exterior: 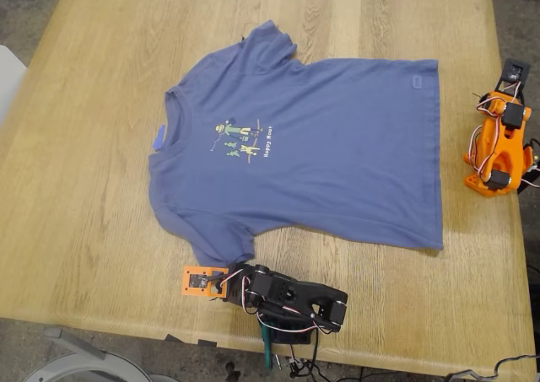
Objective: Fold a T-shirt
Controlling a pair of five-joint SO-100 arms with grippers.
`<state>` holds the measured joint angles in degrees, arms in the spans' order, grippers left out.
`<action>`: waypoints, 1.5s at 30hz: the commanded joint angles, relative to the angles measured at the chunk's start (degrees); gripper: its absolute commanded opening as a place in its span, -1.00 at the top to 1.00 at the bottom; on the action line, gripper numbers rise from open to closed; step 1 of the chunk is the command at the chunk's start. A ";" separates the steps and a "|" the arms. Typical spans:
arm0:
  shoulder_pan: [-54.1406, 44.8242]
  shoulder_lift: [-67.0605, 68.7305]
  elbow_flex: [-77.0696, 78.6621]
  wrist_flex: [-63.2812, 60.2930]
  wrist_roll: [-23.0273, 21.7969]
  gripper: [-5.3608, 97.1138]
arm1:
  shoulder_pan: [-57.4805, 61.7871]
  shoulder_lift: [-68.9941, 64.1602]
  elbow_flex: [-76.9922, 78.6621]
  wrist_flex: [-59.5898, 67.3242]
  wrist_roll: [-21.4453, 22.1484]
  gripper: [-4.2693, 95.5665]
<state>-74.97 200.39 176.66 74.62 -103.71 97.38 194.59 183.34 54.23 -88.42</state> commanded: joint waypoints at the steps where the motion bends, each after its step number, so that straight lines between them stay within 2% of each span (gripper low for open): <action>1: -1.67 6.50 -1.05 0.62 1.14 0.90 | -3.52 0.70 4.04 -4.04 -0.53 0.91; 32: -2.29 6.50 -1.05 0.53 0.97 0.90 | -1.58 0.70 4.04 -5.10 -0.70 0.91; 39: -5.19 6.50 -1.05 -13.18 1.23 0.90 | 10.81 0.70 4.04 -10.28 -0.88 0.91; 45: -5.01 6.50 -3.16 -15.38 2.11 0.90 | 7.12 0.70 -0.88 -12.13 1.32 0.91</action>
<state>-79.98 200.39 176.66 61.52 -102.83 106.35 194.68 182.81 43.24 -87.71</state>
